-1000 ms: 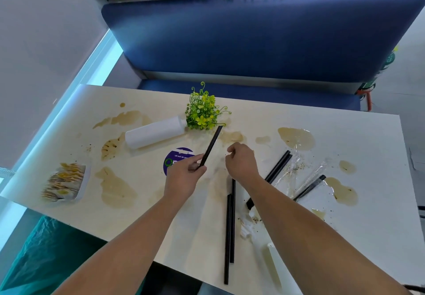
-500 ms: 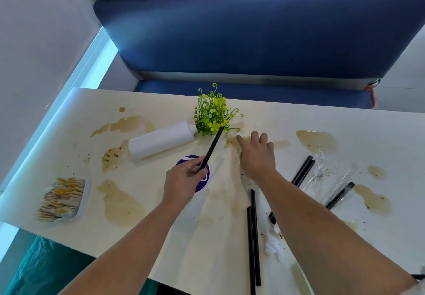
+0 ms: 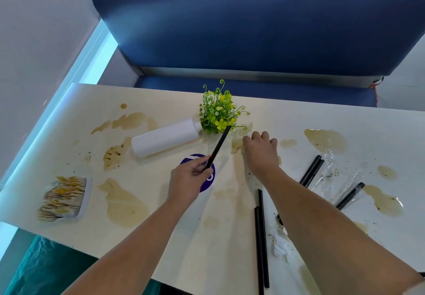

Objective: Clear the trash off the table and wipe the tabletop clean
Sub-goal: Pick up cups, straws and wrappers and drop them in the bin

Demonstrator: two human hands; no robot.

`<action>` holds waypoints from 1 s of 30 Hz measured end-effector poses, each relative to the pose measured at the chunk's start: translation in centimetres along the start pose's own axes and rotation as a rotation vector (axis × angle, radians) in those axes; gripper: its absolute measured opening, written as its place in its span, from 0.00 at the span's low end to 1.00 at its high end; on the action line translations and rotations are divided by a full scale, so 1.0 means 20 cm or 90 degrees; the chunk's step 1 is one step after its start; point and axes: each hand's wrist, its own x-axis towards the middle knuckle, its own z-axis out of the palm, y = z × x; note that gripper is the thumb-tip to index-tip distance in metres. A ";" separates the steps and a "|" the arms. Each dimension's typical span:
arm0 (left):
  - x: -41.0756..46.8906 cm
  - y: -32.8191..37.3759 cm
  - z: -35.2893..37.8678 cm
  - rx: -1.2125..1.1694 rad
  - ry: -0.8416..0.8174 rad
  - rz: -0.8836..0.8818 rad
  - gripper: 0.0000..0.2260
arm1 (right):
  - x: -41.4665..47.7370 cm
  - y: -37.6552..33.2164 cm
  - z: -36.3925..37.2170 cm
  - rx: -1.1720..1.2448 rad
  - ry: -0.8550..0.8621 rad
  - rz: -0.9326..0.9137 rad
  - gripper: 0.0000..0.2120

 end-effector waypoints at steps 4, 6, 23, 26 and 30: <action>0.00 0.02 0.02 -0.004 -0.009 -0.007 0.17 | -0.02 0.01 0.01 0.028 0.016 0.005 0.16; 0.00 0.03 0.03 0.001 -0.010 -0.004 0.16 | -0.05 0.03 0.01 0.038 0.025 0.007 0.13; -0.14 0.22 0.17 -0.045 0.045 0.012 0.13 | -0.28 0.29 -0.12 0.208 0.163 0.029 0.05; -0.20 0.25 0.19 -0.051 0.052 0.007 0.13 | -0.32 0.31 -0.16 0.274 0.177 0.051 0.06; -0.26 0.26 0.22 -0.056 0.068 0.000 0.13 | -0.35 0.33 -0.19 0.326 0.182 0.033 0.08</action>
